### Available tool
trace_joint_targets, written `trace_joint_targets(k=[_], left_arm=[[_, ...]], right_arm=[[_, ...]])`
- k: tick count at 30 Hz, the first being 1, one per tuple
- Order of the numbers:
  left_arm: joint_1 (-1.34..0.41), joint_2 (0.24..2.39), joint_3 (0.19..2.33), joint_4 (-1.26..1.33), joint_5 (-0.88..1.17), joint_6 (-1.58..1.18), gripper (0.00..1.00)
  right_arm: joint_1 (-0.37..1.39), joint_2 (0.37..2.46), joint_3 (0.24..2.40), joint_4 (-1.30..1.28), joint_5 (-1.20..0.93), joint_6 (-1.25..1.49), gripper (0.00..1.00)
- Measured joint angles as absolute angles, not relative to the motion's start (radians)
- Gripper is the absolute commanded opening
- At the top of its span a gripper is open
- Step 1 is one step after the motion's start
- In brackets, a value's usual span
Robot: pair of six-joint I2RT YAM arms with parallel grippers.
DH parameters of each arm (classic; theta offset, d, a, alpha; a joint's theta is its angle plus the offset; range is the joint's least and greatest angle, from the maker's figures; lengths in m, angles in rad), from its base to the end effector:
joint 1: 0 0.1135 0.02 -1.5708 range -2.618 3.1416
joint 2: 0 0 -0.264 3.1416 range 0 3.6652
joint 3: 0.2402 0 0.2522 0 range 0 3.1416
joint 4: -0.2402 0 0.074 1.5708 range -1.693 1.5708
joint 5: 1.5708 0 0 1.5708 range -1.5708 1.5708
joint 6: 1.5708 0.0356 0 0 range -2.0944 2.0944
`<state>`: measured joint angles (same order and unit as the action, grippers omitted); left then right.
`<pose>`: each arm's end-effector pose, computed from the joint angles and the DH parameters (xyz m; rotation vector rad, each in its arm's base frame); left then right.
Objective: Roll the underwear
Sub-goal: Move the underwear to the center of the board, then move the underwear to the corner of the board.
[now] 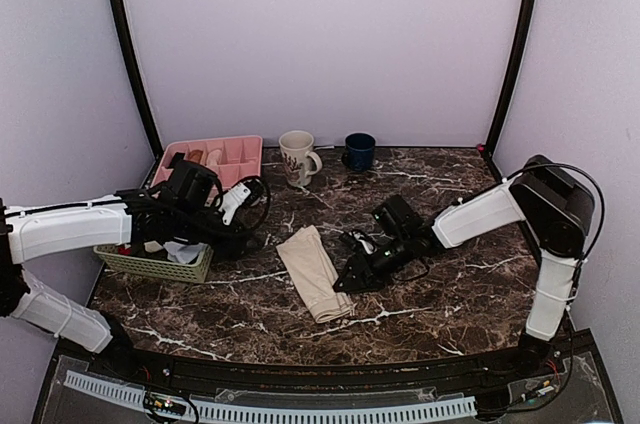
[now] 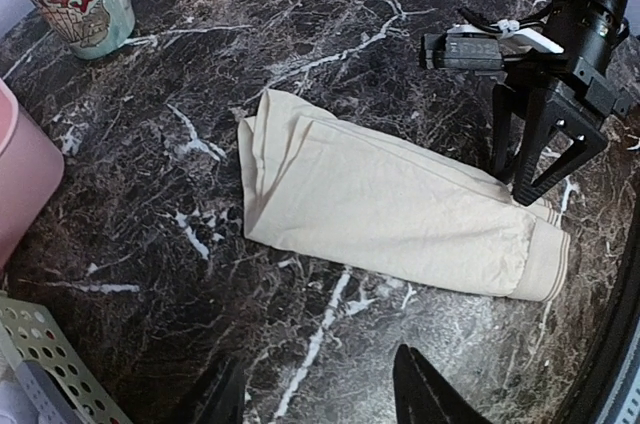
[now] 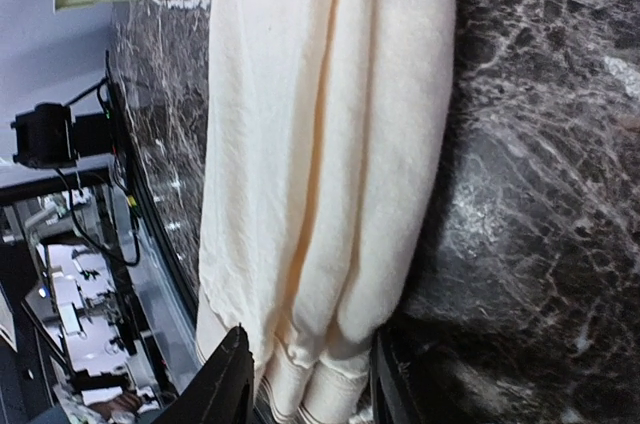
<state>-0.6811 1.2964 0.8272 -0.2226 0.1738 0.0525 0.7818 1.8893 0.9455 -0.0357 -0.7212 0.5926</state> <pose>0.2122 -0.1799 0.2408 0.9142 2.1164 -0.5257 0.2326 0.2641 0.1174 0.5859 -2.7630 -1.3601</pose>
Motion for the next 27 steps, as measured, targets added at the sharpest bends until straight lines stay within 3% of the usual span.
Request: trace_joint_targets(k=[8,16,20,27], left_arm=[[-0.685,1.207,0.761,-0.236,0.313,-0.105,0.52],[-0.764,1.219,0.723,-0.265,0.384,-0.185,0.48],[-0.833,1.288,0.721,-0.267,0.384,-0.219,0.41],[-0.892,1.416,0.719,-0.283,0.359,-0.282,0.39]], right_arm=[[0.915,1.889,0.859,0.212,-0.668,0.808,0.34],[1.052,1.897,0.805,0.379,-0.611,0.974,0.37],[1.042,1.851,0.769,0.352,-0.587,0.98,0.34],[0.995,1.778,0.756,0.246,-0.556,0.915,0.27]])
